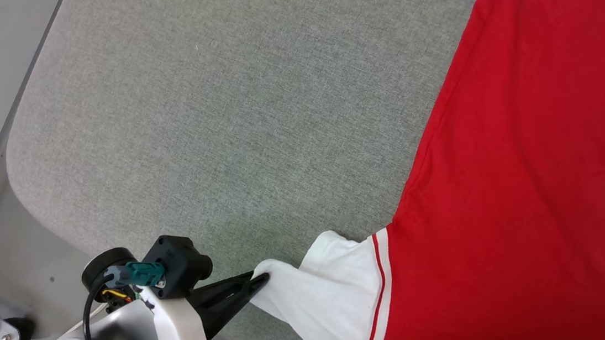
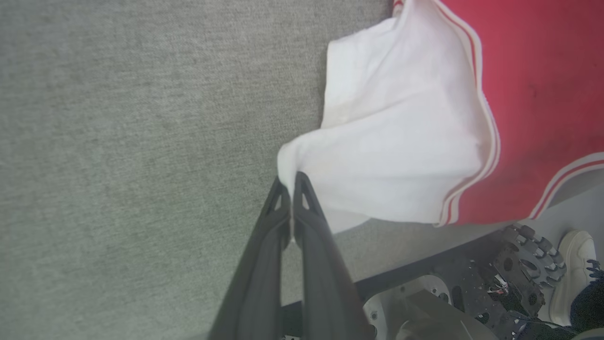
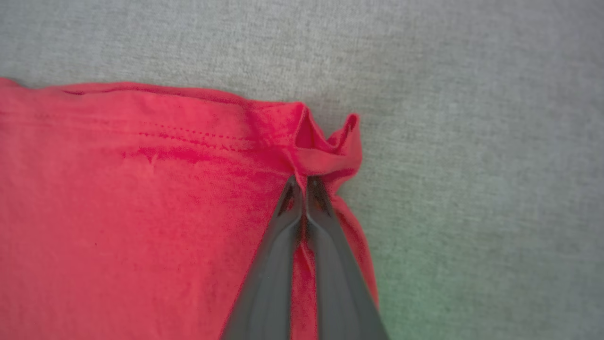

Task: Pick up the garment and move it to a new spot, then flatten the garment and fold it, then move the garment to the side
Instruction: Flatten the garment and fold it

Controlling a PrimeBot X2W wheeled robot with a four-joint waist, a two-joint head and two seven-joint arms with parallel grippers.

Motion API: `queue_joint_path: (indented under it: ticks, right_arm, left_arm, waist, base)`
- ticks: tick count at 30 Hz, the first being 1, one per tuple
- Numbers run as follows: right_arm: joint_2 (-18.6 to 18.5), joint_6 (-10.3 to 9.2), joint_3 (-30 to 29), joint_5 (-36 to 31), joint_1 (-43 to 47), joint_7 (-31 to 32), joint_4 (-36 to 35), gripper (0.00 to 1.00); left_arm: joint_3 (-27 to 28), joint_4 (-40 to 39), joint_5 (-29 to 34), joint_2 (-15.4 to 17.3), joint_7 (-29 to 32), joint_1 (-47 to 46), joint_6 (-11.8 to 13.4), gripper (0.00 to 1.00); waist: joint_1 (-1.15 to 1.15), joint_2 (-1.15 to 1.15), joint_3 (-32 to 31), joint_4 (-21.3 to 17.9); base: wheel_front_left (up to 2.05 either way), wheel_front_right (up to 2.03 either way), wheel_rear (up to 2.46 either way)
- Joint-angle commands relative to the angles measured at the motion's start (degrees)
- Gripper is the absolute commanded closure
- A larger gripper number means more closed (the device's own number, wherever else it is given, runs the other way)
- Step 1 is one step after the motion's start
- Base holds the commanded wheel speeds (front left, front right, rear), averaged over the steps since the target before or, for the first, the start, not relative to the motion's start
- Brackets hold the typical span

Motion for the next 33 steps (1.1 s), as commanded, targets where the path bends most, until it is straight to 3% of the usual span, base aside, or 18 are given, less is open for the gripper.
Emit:
queue_joint_path:
  ticks: [1,9,21,33]
  right_arm:
    - [0.7,-0.04,0.3,-0.1,3.6,0.8,2.1,1.0]
    - [0.6,-0.05,1.5,0.8,6.5,-2.2,3.4,1.0]
    - [2.6,-0.04,1.6,5.6,18.6,-5.0,3.2,1.0]
    - [4.1,-0.04,1.8,12.1,34.9,-4.9,-2.7,1.0]
  left_arm:
    - [0.1,0.2,0.1,0.0,-0.1,-0.9,0.2,1.0]
    - [1.0,0.6,-0.4,1.0,0.3,0.3,1.5,1.0]
    - [1.3,2.7,-0.8,3.0,1.5,3.7,4.6,1.0]
    - [3.3,1.5,-1.9,3.5,-0.4,9.2,9.7,1.0]
  waist:
    - [0.0,0.0,-0.5,-0.4]
    - [0.0,0.0,-5.7,-3.9]
    - [0.0,0.0,-17.5,-10.7]
    - [0.0,0.0,-27.2,-17.6]
  base:
    - [0.0,0.0,0.0]
    - [0.0,0.0,0.0]
    - [0.0,0.0,0.0]
    - [0.0,0.0,0.0]
